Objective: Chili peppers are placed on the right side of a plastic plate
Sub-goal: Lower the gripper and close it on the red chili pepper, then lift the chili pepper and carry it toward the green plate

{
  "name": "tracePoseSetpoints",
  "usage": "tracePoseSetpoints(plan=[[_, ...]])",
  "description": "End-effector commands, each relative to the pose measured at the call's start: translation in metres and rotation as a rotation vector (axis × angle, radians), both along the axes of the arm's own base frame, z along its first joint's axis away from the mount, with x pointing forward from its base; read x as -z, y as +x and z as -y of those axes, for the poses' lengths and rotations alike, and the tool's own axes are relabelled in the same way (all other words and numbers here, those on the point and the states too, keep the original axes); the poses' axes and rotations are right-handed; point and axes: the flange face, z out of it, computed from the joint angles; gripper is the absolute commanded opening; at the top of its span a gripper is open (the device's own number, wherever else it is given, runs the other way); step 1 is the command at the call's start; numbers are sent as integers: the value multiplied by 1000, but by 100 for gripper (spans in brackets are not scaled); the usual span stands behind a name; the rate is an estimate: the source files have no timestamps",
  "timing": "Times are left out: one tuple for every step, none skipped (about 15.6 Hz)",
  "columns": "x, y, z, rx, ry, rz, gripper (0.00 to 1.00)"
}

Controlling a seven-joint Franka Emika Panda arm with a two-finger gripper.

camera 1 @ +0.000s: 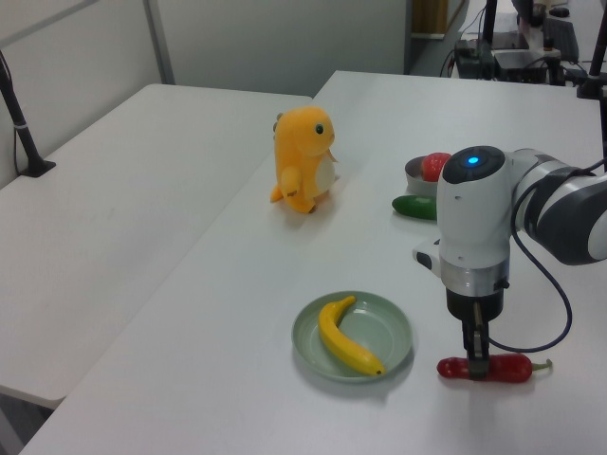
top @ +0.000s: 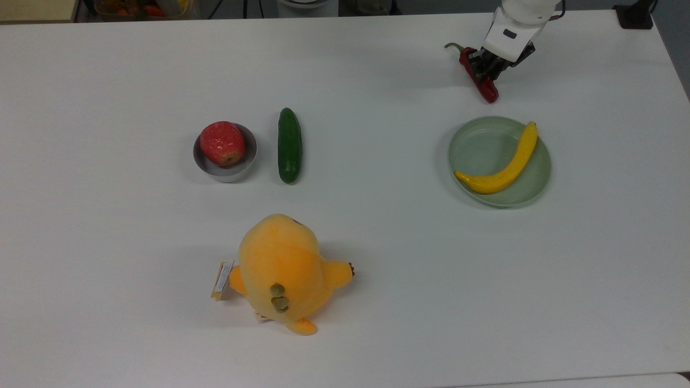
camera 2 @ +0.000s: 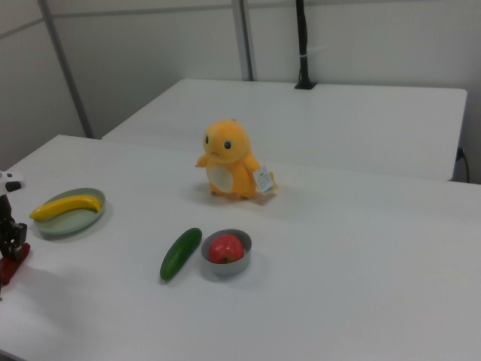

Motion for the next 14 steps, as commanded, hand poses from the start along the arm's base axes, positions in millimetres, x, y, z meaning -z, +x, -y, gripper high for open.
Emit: tracePoseSetpoints(plan=[[-6, 7, 5, 25, 4, 35, 0], [-10, 8, 7, 26, 4, 41, 0], [-20, 10, 9, 26, 8, 56, 0], [-29, 11, 11, 30, 14, 71, 0], [-40, 12, 14, 35, 20, 88, 0], [-52, 13, 17, 43, 27, 106, 0], [-66, 17, 23, 60, 37, 126, 0], [-75, 22, 28, 73, 43, 139, 0], [-80, 26, 32, 81, 47, 147, 0], [-90, 27, 34, 79, 54, 164, 0], [-95, 26, 35, 75, 55, 172, 0], [-100, 28, 38, 81, 57, 179, 0], [-102, 33, 44, 95, 57, 184, 0], [-105, 37, 48, 104, 59, 189, 0]])
